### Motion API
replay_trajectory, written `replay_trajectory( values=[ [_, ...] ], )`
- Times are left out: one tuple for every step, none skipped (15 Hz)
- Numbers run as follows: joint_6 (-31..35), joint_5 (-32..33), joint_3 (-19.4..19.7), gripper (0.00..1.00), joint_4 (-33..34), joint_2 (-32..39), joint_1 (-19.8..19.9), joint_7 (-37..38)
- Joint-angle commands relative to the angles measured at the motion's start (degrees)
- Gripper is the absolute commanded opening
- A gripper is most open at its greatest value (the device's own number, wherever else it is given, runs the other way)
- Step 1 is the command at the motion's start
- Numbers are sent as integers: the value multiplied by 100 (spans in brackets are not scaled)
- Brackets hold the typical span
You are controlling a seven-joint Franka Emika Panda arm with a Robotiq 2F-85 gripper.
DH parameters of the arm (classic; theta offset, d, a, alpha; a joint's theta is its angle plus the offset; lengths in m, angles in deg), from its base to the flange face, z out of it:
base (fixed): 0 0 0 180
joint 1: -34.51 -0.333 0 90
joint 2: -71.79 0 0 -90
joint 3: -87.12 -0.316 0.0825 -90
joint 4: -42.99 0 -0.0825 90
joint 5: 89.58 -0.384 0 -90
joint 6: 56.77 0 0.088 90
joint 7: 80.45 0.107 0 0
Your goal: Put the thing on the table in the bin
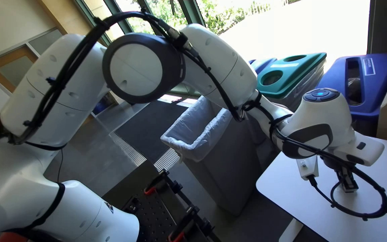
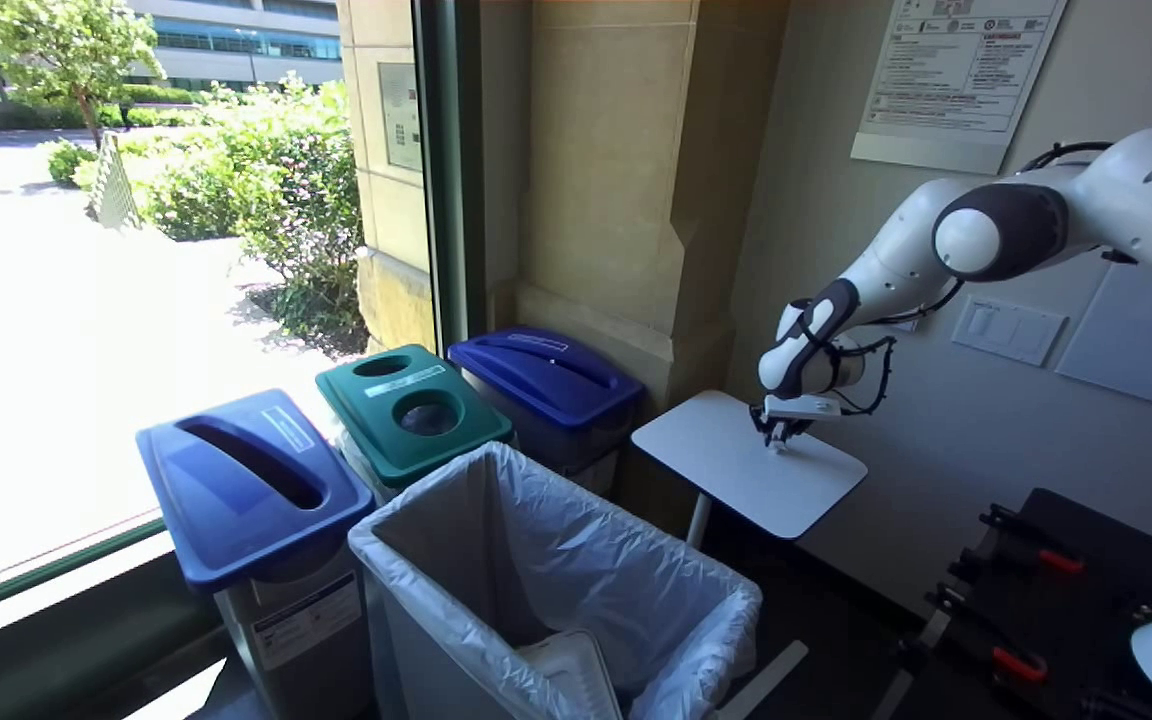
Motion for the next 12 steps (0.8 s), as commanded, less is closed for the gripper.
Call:
replay_trajectory(
  values=[
    [-227,-132,18,1,178,35,-19,-50],
    [-197,-135,3,0,93,-41,-27,-68],
    [-140,-134,-27,0,-47,-168,-43,-109],
    [-130,-133,-116,0,-153,-286,-9,-215],
    [-119,-134,-223,2,-296,-444,24,-327],
    [-15,-135,-280,2,-520,-663,-21,-381],
    [123,-121,-410,0,-728,-877,-11,-558],
    [281,-101,-518,1,-958,-1111,-28,-718],
    [379,-71,-621,1,-1182,-1360,-64,-877],
    [424,-35,-790,1,-1388,-1610,-52,-1113],
    [460,-13,-913,1,-1573,-1841,-72,-1286],
    [474,6,-1105,1,-1769,-2077,-57,-1519]
  ],
)
